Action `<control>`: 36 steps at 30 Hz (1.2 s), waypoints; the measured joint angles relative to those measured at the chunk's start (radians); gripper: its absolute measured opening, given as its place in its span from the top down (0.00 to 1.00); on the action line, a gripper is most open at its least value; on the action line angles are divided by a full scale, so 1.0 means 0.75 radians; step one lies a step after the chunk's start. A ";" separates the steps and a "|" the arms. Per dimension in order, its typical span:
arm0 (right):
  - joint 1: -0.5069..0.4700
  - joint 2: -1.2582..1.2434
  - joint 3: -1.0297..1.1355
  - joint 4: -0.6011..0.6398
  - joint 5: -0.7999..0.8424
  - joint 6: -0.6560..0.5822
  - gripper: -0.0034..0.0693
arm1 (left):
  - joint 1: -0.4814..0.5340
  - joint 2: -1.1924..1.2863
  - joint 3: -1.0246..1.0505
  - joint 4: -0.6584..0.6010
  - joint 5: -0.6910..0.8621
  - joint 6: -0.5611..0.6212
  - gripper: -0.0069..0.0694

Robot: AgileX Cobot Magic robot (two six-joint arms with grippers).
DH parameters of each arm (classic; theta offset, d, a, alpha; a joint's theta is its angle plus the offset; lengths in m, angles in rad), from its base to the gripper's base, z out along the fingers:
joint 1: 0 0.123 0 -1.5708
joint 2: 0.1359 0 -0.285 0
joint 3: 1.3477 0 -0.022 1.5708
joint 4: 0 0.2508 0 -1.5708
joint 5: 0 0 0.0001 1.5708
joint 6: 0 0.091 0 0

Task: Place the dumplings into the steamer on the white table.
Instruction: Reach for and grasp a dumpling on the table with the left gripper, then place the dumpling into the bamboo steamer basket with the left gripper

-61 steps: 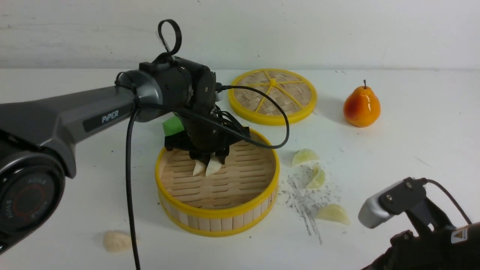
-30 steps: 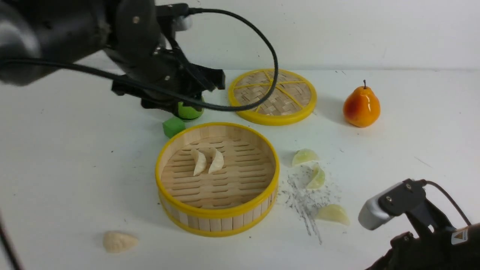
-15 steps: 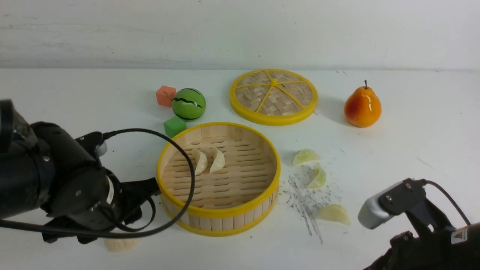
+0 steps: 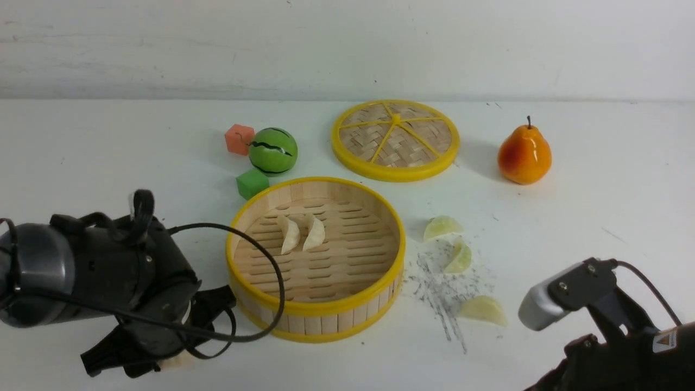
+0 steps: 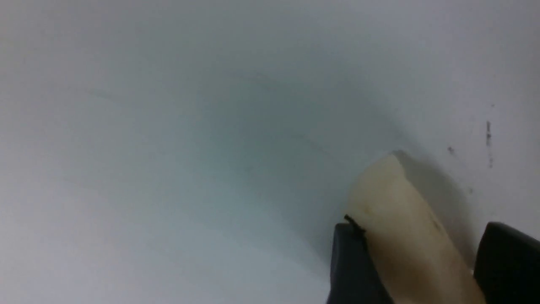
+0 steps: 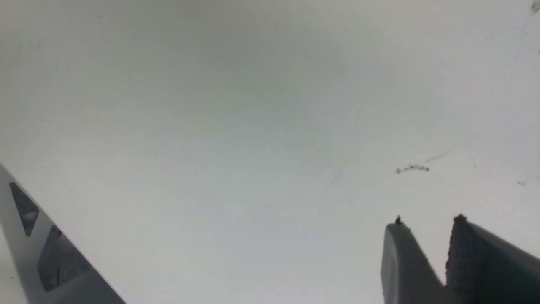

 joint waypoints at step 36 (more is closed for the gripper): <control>0.000 0.000 0.000 0.020 0.000 0.000 0.69 | 0.001 -0.181 -0.062 0.006 0.005 0.642 0.61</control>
